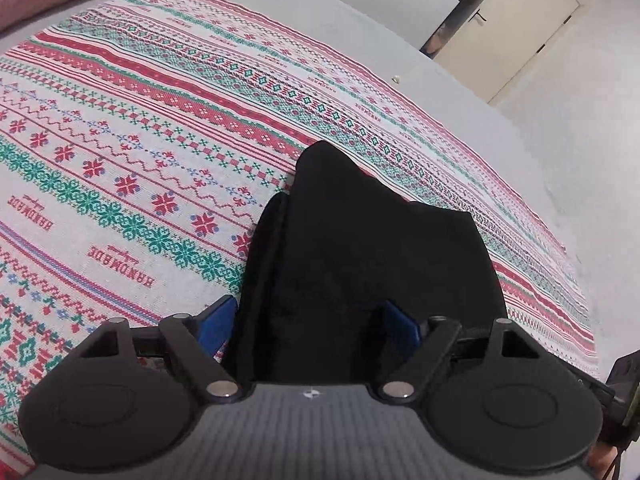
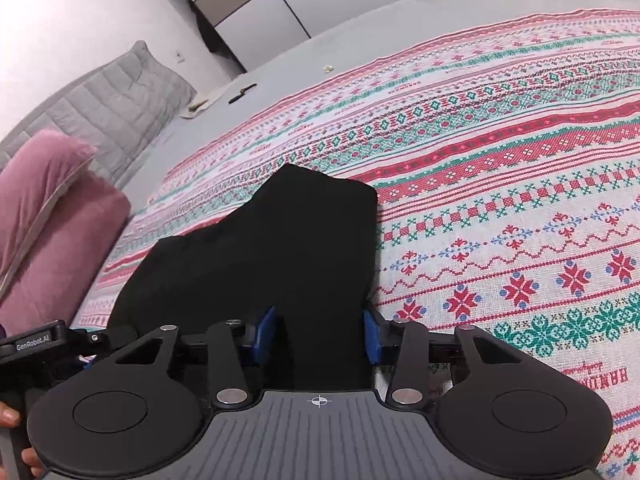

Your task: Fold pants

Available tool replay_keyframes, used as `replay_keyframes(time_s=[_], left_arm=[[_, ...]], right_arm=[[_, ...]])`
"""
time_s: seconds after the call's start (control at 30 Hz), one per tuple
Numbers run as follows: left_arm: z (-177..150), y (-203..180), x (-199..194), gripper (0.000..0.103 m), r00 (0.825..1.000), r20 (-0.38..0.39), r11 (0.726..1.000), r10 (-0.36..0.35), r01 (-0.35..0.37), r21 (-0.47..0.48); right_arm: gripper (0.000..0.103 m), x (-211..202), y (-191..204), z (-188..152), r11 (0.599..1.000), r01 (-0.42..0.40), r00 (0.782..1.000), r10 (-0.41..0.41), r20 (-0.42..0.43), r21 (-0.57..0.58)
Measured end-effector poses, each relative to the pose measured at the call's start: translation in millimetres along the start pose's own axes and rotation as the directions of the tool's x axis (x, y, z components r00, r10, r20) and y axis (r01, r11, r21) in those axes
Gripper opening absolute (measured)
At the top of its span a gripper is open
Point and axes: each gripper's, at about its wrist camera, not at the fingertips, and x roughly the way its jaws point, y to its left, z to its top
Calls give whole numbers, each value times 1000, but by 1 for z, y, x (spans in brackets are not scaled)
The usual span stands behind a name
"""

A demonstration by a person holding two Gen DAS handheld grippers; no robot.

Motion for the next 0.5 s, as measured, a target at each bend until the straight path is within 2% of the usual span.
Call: replay_keyframes(time_s=[0.07,0.13,0.17,0.27,0.3,0.43,0.5], left_arm=[[2,2,3,84,999,-19,1000,-28,28,-5],[2,4,4,75,999,-32,999,-43,43,-10],[2,4,4,66,998,-34,998,-54,54,-11],[1,-2,2,54,998,-28,998,-57,58,13],[1,-4,1,53,998,-20,998,-56,57,23],[4,-13,-1,50,997,15,997,-77,78,-14],[7,-24,1,49,994,40,994,-106,106,-3]], right_arm=[[42,0,2,-1,1000,6,1000,-6,3,-13],[39,-1,5,-3,999,13,1000,-13,8,-33],[31,-1,7,-4,999,21,1000,-21,12,-44],[17,-1,14,-7,995,42,999,-39,36,-87],[12,-2,19,-7,992,58,997,-53,46,-115],[9,-10,38,-4,971,114,991,-96,96,-210],[8,-19,43,4,962,121,988,-93,121,-244]])
